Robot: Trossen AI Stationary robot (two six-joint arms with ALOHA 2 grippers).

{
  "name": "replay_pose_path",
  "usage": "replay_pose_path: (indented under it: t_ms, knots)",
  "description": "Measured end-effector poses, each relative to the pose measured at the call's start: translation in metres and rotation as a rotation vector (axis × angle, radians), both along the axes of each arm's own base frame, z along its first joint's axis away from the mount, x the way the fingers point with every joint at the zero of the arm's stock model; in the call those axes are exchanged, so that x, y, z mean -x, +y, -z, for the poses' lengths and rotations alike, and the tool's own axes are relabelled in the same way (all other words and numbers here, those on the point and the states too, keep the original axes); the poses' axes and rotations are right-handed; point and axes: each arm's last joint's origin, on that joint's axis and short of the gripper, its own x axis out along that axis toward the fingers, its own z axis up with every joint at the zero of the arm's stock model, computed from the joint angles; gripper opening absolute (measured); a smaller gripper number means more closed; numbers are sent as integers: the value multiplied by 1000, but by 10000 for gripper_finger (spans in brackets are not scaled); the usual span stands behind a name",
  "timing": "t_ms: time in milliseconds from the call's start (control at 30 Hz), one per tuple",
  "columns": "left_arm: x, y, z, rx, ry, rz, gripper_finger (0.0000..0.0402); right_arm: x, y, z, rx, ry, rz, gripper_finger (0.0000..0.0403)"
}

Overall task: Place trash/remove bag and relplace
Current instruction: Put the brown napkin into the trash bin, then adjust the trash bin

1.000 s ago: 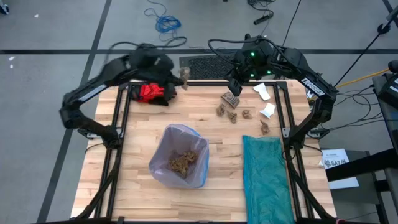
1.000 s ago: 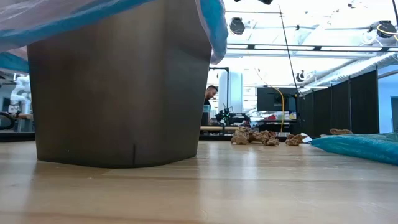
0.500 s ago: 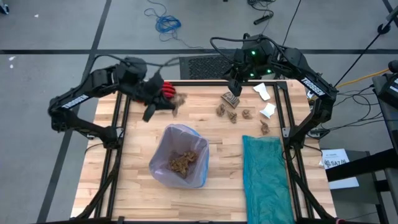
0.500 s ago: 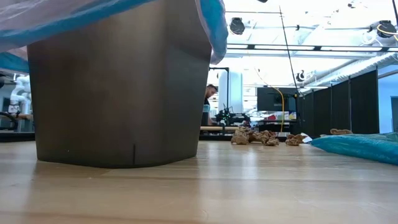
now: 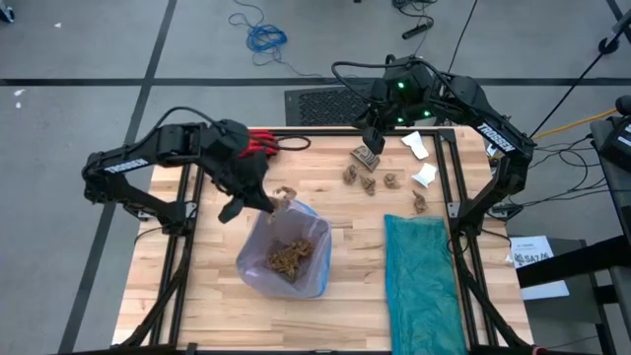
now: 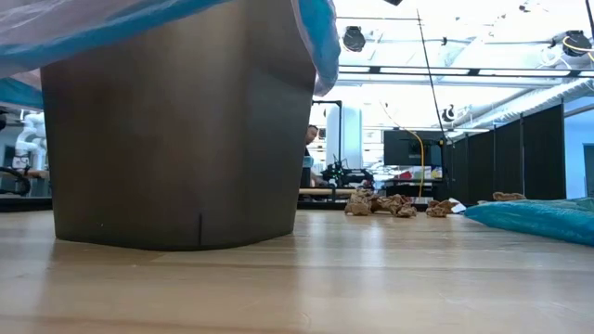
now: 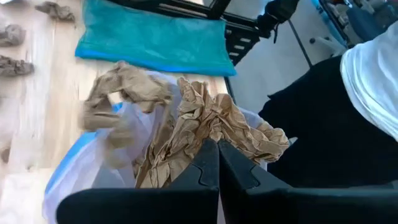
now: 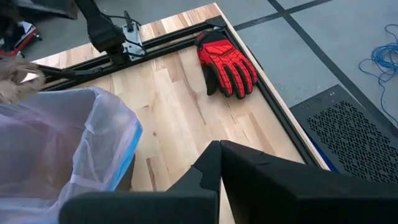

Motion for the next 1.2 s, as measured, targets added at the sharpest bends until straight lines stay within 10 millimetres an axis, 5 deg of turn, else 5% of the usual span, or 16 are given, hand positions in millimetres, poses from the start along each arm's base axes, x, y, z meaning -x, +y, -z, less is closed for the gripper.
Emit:
replay_pose_path:
  t_ms: [400, 933, 1200]
  knots:
    - [-20, -9, 12, 50, 93, -39, 7, 0, 1, 0, -9, -6, -56, 0]
    - [-28, -9, 23, 77, 189, -51, 118, 1, 1, 1, 37, 20, -100, 0]
    - [-27, 14, 24, 17, 177, -161, 121, 1, -1, 1, 52, 23, -105, 0]
